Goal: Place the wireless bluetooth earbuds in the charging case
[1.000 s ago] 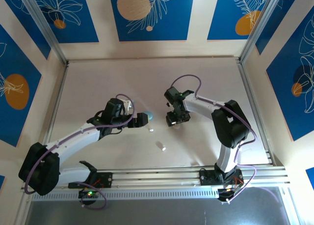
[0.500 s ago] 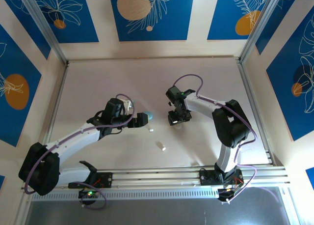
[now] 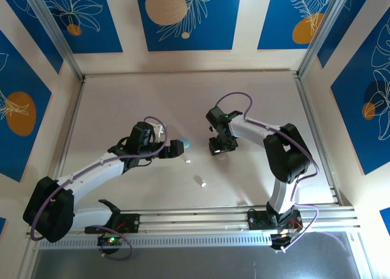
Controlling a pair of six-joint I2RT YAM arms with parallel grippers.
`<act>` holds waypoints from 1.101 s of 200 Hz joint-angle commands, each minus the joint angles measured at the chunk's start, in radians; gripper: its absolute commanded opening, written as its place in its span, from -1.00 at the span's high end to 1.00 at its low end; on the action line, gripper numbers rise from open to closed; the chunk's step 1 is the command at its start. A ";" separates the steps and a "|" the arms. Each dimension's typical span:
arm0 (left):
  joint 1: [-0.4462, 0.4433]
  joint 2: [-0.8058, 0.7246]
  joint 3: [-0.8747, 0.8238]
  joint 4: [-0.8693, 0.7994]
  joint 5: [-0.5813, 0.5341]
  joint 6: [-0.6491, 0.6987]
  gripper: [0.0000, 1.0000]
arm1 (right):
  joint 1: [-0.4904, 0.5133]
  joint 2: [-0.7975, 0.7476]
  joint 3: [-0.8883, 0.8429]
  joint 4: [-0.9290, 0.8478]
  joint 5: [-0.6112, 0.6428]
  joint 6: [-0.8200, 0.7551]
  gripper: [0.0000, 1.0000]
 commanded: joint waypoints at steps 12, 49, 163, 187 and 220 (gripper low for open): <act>-0.009 -0.016 0.012 0.016 0.007 0.004 -0.99 | -0.004 -0.008 0.012 -0.025 -0.033 0.013 0.07; -0.009 -0.024 0.009 0.015 0.006 0.004 -0.99 | -0.004 -0.009 0.011 -0.027 -0.038 0.014 0.02; -0.015 0.025 0.033 0.070 0.051 -0.006 -1.00 | -0.038 -0.101 -0.037 0.036 -0.168 0.066 0.29; -0.025 0.072 0.063 0.106 0.077 -0.017 -0.82 | -0.073 -0.143 -0.072 0.086 -0.257 0.092 0.30; -0.033 0.164 0.095 0.198 0.139 -0.063 -0.22 | -0.148 -0.207 -0.137 0.177 -0.421 0.142 0.30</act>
